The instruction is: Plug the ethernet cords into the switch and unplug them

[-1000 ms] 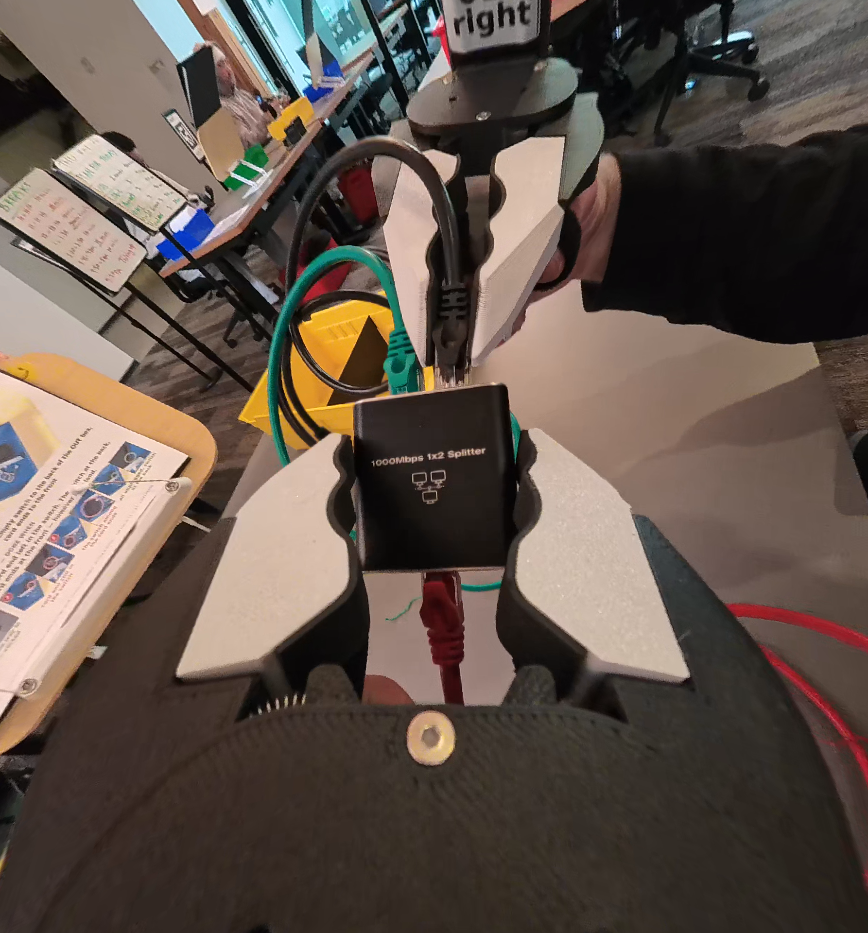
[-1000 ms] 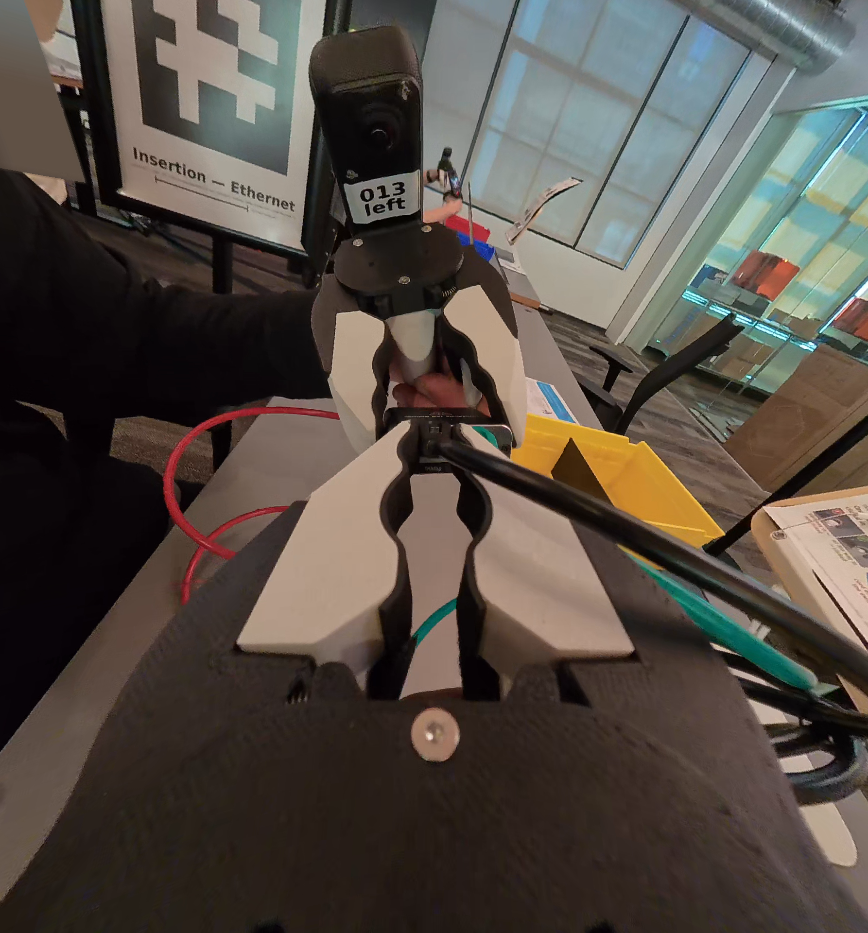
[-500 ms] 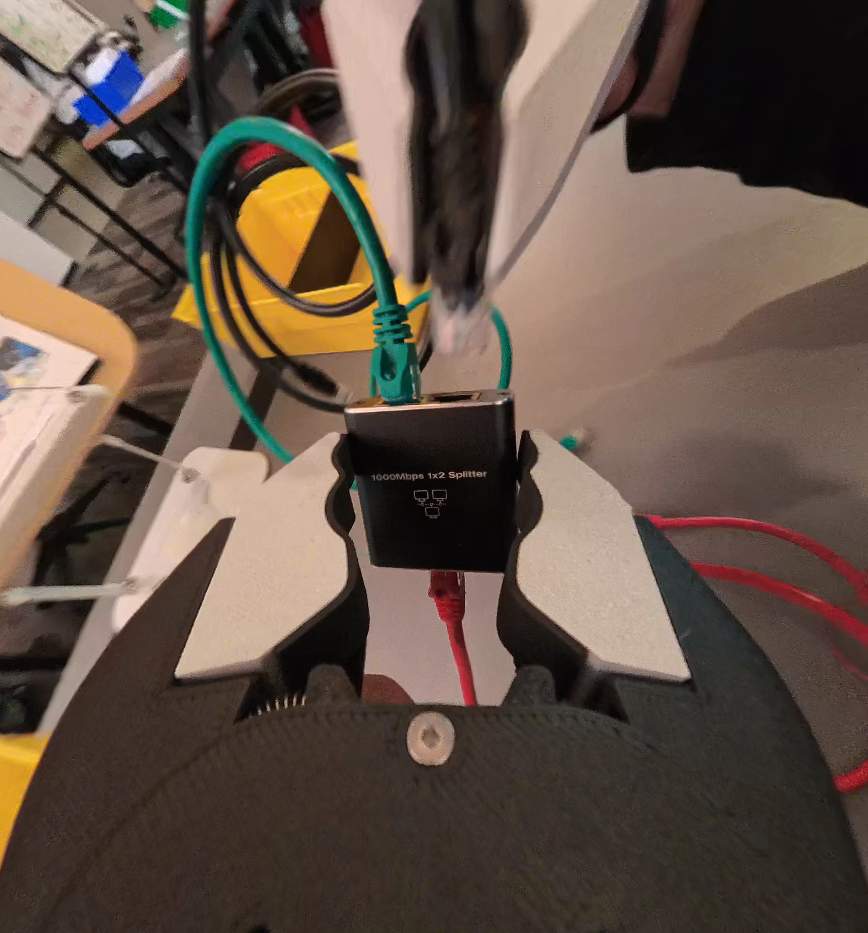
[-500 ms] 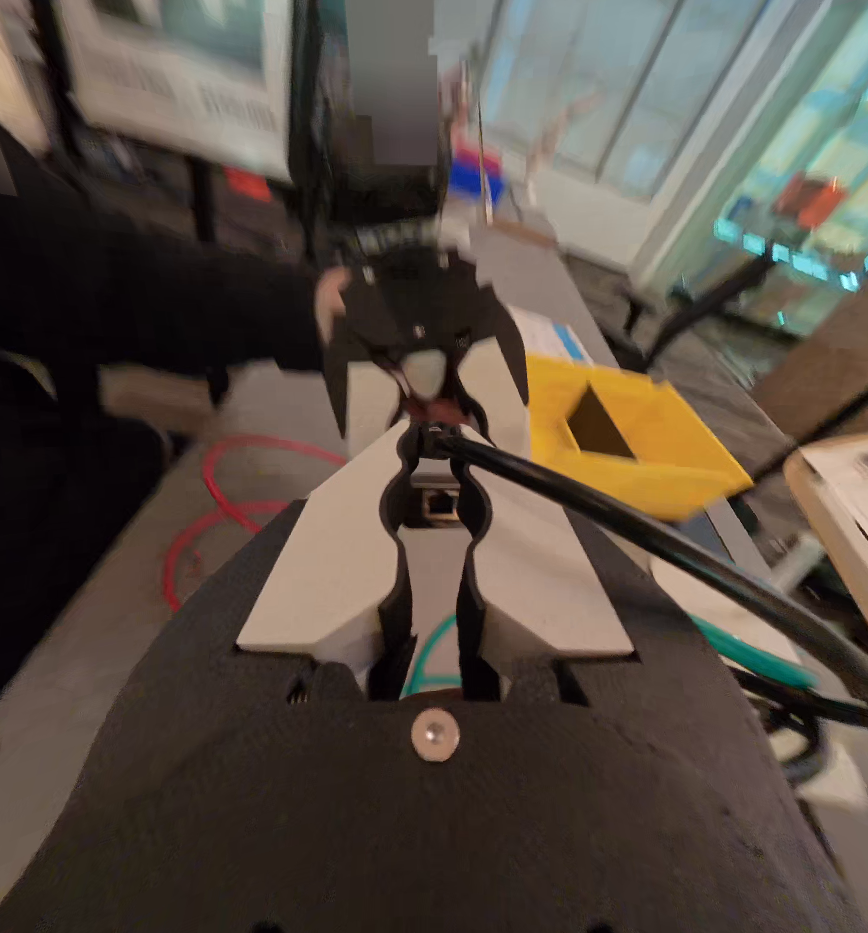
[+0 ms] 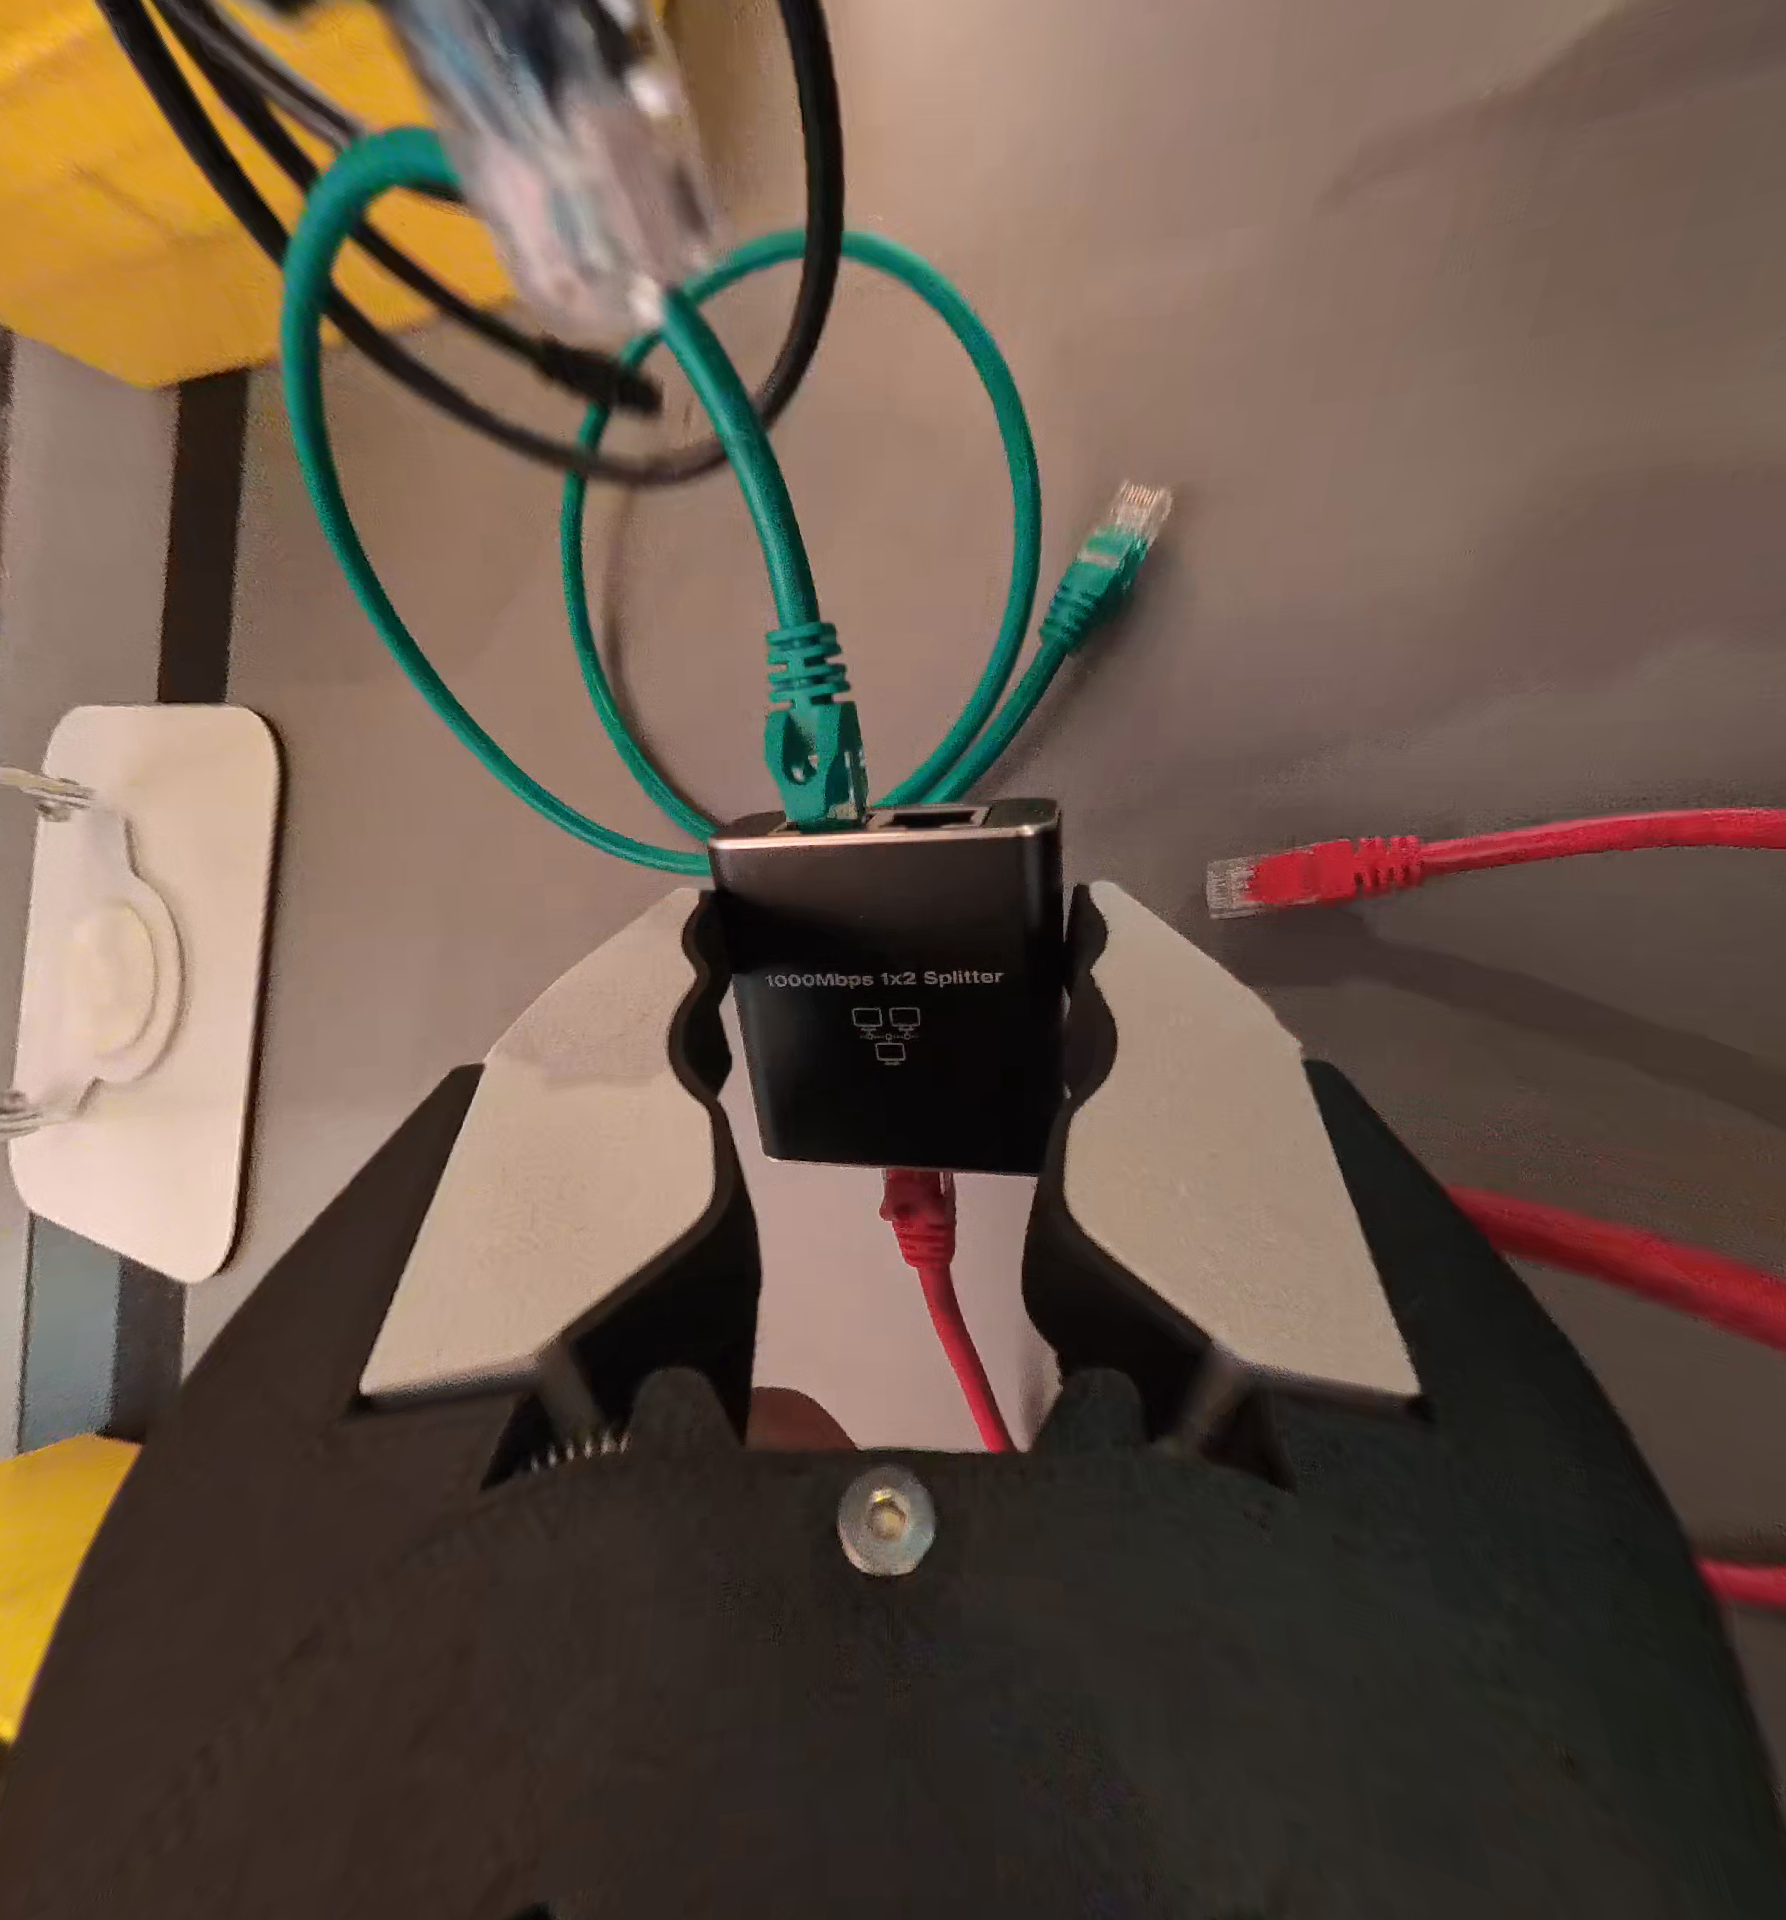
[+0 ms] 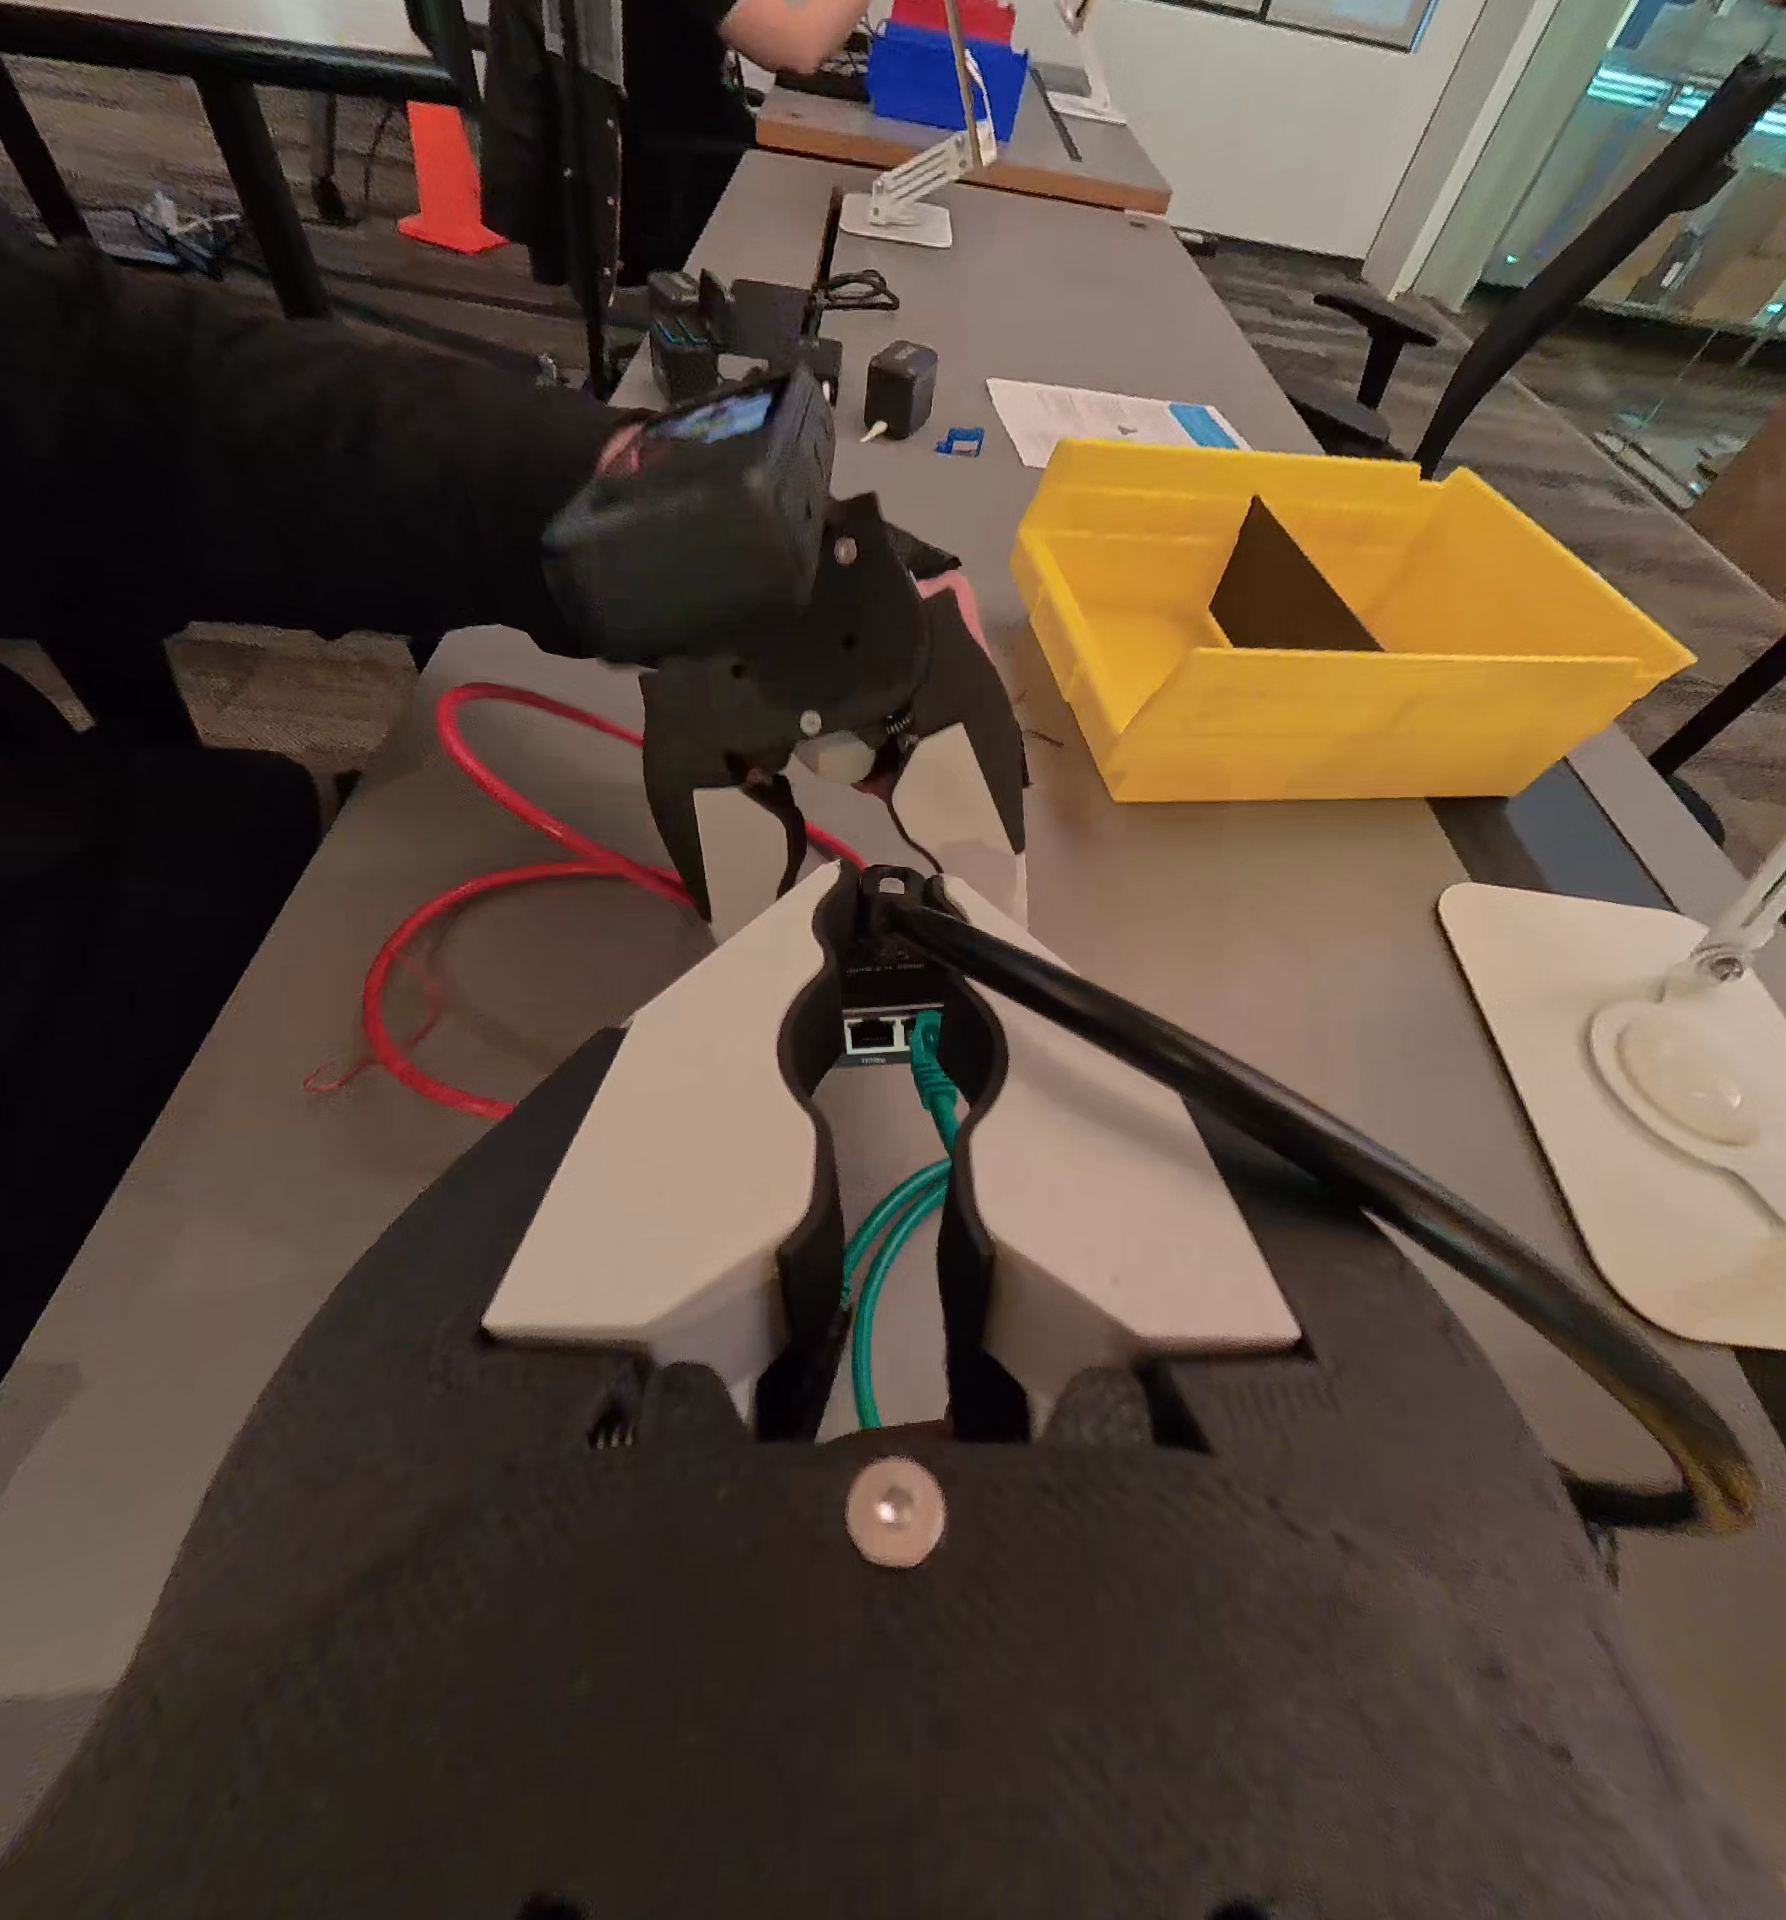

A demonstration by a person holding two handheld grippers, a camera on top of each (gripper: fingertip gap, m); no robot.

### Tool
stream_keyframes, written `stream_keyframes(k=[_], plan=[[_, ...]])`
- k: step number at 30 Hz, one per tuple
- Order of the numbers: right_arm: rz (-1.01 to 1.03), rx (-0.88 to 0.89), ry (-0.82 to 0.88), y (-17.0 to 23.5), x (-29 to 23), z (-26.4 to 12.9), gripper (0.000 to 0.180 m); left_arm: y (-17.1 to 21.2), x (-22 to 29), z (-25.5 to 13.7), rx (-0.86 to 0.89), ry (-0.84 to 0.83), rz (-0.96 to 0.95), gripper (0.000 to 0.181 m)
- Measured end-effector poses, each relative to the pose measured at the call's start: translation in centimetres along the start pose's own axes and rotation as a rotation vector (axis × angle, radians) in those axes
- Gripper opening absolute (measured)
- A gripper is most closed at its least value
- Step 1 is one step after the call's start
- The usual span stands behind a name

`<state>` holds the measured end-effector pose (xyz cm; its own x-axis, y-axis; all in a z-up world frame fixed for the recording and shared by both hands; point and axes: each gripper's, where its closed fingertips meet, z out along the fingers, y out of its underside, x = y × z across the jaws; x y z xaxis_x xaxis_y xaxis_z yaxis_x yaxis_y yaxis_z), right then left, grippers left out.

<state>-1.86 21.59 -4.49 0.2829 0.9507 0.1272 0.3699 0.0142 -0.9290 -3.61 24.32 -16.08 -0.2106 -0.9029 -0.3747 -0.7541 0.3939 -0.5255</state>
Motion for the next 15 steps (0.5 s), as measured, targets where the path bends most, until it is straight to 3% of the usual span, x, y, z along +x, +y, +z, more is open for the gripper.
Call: stream_keyframes(k=[1,6,13,15], plan=[[0.005,-0.004,-0.001,0.3,0.1,0.0,0.01,0.5,0.2,0.7,-0.041,0.012,0.011,0.061],[0.028,-0.032,-0.009,1.7,0.3,0.0,0.01,2.7,1.3,3.3,-0.211,0.102,0.054,0.061],[0.043,-0.056,-0.021,2.9,0.4,0.2,0.01,3.7,0.7,4.2,-0.242,0.143,0.047,0.061],[0.054,-0.052,-0.026,3.1,0.5,0.1,0.01,4.2,0.7,4.0,-0.268,0.18,0.005,0.076]])
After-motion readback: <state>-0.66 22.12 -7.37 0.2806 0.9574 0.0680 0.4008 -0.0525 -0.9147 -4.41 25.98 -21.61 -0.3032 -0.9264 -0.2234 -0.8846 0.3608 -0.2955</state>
